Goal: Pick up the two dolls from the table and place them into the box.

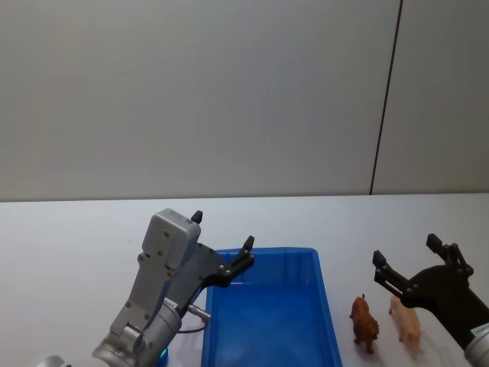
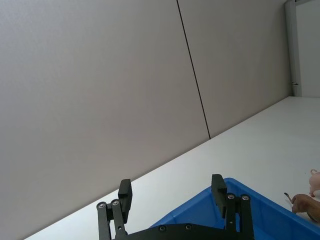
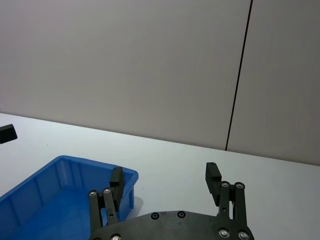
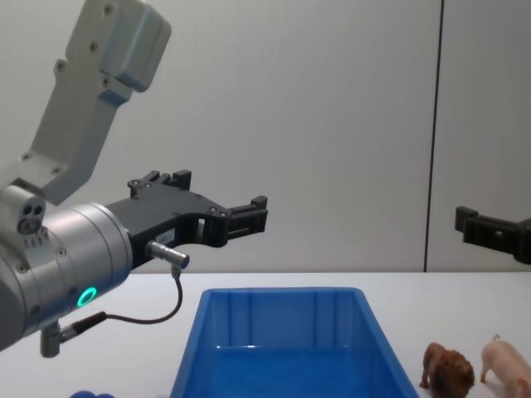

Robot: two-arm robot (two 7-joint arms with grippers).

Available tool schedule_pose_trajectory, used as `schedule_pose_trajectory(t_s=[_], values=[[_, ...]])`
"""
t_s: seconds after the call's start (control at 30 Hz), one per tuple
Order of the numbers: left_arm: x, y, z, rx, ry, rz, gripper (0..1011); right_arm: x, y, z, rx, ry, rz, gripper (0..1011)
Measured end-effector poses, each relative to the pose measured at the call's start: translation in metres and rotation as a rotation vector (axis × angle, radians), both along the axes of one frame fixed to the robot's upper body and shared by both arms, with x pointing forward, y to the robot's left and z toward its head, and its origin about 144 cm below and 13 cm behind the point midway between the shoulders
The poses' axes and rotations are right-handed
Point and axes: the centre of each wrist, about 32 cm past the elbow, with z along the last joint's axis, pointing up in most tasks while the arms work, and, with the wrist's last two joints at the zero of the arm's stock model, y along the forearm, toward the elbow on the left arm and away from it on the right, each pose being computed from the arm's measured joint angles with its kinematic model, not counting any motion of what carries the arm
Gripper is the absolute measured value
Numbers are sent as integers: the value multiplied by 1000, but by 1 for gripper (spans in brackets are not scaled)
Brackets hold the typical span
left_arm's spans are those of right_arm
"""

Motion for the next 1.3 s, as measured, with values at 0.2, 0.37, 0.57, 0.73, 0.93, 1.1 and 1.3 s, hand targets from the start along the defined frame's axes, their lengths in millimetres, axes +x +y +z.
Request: schedule_pose_trajectory(t_s=[0.2, 0.37, 0.57, 0.73, 0.93, 1.1, 1.3], values=[[0, 0, 0, 0, 0, 0, 1001, 0, 0, 0, 0, 0, 0, 1001], [0, 0, 0, 0, 0, 0, 1000, 0, 0, 0, 0, 0, 0, 1001], [0, 0, 0, 0, 0, 0, 1001, 0, 0, 0, 0, 0, 0, 1001], [0, 0, 0, 0, 0, 0, 1000, 0, 0, 0, 0, 0, 0, 1001], [0, 0, 0, 0, 0, 0, 1001, 0, 0, 0, 0, 0, 0, 1001], [0, 0, 0, 0, 0, 0, 1000, 0, 0, 0, 0, 0, 0, 1001], [0, 0, 0, 0, 0, 0, 1001, -1, -1, 0, -4, 5, -2, 1001]])
